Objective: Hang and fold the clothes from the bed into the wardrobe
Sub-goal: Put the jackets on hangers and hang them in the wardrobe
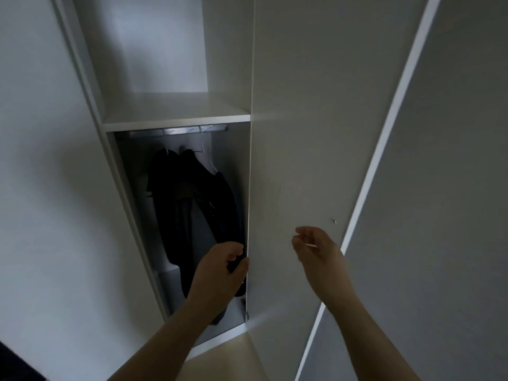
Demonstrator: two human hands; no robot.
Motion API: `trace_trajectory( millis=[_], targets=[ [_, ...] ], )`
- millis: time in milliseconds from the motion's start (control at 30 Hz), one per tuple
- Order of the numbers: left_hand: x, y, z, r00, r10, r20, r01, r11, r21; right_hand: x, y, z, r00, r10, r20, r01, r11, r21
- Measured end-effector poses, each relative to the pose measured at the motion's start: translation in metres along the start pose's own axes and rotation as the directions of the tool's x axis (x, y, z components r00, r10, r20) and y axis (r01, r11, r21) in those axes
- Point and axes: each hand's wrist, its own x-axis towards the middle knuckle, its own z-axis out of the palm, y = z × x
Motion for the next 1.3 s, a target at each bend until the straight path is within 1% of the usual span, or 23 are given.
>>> trace_trajectory(
  millis=[100, 200, 300, 367, 433, 533, 567, 700, 867, 967, 1067, 1200, 1300],
  targets=[
    [-0.010, 0.002, -0.005, 0.999, 0.033, 0.031, -0.033, 0.999, -0.015, -0.022, -0.003, -0.014, 0.997, 0.036, -0.066, -0.032, 0.998, 0.048],
    [-0.016, 0.011, -0.007, 0.997, 0.045, 0.058, -0.041, 0.996, -0.082, -0.035, -0.004, -0.034, 0.980, 0.027, -0.197, -0.017, 0.998, 0.055],
    [-0.018, 0.017, -0.005, 0.994, 0.055, 0.091, -0.045, 0.993, -0.106, -0.034, 0.000, -0.051, 0.945, 0.020, -0.326, -0.024, 1.000, -0.008],
    [-0.022, 0.019, -0.003, 0.991, 0.055, 0.122, -0.043, 0.994, -0.103, -0.027, 0.002, -0.056, 0.930, 0.030, -0.365, -0.061, 0.995, -0.074],
    [-0.025, 0.022, -0.001, 0.989, 0.040, 0.141, -0.023, 0.993, -0.117, -0.018, -0.001, -0.057, 0.943, 0.045, -0.331, -0.081, 0.992, -0.097],
    [-0.029, 0.027, 0.001, 0.988, 0.039, 0.148, -0.021, 0.992, -0.126, -0.008, -0.006, -0.058, 0.979, 0.041, -0.202, -0.052, 0.998, -0.047],
    [-0.030, 0.028, 0.001, 0.988, 0.041, 0.150, -0.021, 0.991, -0.131, -0.007, -0.006, -0.058, 0.983, 0.044, -0.179, -0.053, 0.998, -0.042],
    [-0.033, 0.026, -0.003, 0.989, 0.030, 0.146, -0.010, 0.991, -0.136, -0.007, -0.005, -0.061, 0.982, 0.064, -0.178, -0.070, 0.997, -0.029],
    [-0.033, 0.020, -0.015, 0.995, 0.009, 0.102, 0.006, 0.989, -0.146, -0.024, -0.008, -0.049, 0.988, 0.026, -0.150, -0.023, 1.000, 0.020],
    [-0.034, 0.014, -0.024, 0.994, -0.013, 0.104, 0.028, 0.989, -0.144, -0.034, -0.010, -0.040, 0.995, -0.015, -0.094, 0.019, 0.999, 0.040],
    [-0.036, 0.007, -0.036, 0.996, -0.037, 0.077, 0.048, 0.989, -0.141, -0.039, -0.012, -0.024, 0.998, -0.067, -0.022, 0.066, 0.998, -0.014],
    [-0.036, -0.002, -0.057, 0.996, -0.058, 0.063, 0.066, 0.988, -0.141, -0.040, -0.016, 0.003, 0.994, -0.085, 0.064, 0.089, 0.994, -0.063],
    [-0.036, -0.015, -0.077, 0.997, -0.067, 0.032, 0.071, 0.987, -0.145, -0.038, -0.025, 0.028, 0.989, -0.098, 0.111, 0.100, 0.995, -0.018]
  ],
)
